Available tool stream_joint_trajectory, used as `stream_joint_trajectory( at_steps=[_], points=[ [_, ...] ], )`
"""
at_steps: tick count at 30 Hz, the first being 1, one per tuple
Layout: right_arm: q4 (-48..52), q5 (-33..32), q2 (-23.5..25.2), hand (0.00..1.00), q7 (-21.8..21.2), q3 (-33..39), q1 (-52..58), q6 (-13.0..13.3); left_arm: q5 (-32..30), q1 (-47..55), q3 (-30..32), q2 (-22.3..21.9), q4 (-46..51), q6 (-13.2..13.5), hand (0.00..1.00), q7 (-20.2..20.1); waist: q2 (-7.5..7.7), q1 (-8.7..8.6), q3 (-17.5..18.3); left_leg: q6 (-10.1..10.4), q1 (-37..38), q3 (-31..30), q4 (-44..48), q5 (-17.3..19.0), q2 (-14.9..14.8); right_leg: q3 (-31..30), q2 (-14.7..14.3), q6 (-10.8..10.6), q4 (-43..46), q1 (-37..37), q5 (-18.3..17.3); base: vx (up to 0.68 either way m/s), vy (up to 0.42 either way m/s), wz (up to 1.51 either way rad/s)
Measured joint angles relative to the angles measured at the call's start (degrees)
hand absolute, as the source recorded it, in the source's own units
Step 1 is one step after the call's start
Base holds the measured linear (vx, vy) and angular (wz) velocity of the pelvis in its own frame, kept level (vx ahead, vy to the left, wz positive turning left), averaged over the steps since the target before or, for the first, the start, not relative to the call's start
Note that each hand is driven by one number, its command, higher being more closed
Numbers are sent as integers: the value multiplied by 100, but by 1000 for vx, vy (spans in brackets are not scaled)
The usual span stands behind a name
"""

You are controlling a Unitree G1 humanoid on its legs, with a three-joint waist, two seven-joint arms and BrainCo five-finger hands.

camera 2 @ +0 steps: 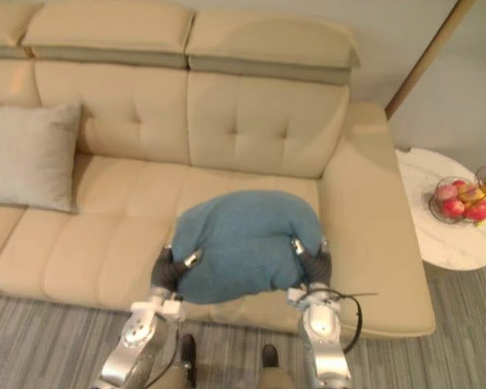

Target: Pick up cushions and gather them together orderly.

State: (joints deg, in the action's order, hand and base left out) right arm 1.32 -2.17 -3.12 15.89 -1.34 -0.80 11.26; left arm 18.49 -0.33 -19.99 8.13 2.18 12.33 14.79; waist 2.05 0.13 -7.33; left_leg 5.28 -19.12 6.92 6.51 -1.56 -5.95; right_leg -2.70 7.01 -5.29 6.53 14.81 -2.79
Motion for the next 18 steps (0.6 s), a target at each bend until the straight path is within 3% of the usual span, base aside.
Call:
stream_joint_trajectory(
  at_steps=[6, 9, 10, 12, 17, 18],
  points=[
    [-430, 12, -539, 100, 723, 145, -2217, -5, -45, -2385, 166, 198, -275, 151, 100, 761, -39, 57, -286, -26, -851, 6, 21, -284, -45, -42, -45, -57, 350, 1020, 127, -124, -12, -4],
    [-1701, 122, -1081, 100, 1026, 280, -4310, -17, -42, -4579, 240, 724, -1535, 327, 100, 1008, -118, 44, -706, -65, -1034, 6, -388, -715, -25, -70, -60, -97, 270, 1366, 357, -128, -9, -2],
    [-1883, 142, -1146, 100, 1059, 295, -4612, -22, -40, -4873, 261, 797, -1700, 334, 100, 1024, -142, 36, -783, -68, -1066, 5, -457, -783, -21, -69, -62, -101, 241, 1418, 401, -120, -5, -2],
    [-2722, 218, -1393, 100, 1187, 318, -6007, -38, -39, -6228, 384, 1145, -2483, 361, 100, 1100, -275, -2, -1173, -98, -1231, 6, -872, -1139, -15, -67, -84, -133, -17, 1654, 667, -116, 7, -3],
    [-4560, 199, -1541, 100, 1237, 339, -7901, -58, -38, -7959, 539, 1344, -4183, 363, 100, 1103, -461, -106, -1586, -154, -1665, -96, -1193, -1480, 52, 0, -33, -209, -311, 2047, 932, -34, 18, 6],
    [-4952, 172, -1541, 0, 1233, 334, -8195, -60, -38, -8198, 539, 1355, -4520, 360, 0, 1097, -469, -109, -1610, -149, -1796, -103, -1238, -1517, 65, 4, -17, -228, -440, 2141, 1013, 0, 0, 0]
  ],
)
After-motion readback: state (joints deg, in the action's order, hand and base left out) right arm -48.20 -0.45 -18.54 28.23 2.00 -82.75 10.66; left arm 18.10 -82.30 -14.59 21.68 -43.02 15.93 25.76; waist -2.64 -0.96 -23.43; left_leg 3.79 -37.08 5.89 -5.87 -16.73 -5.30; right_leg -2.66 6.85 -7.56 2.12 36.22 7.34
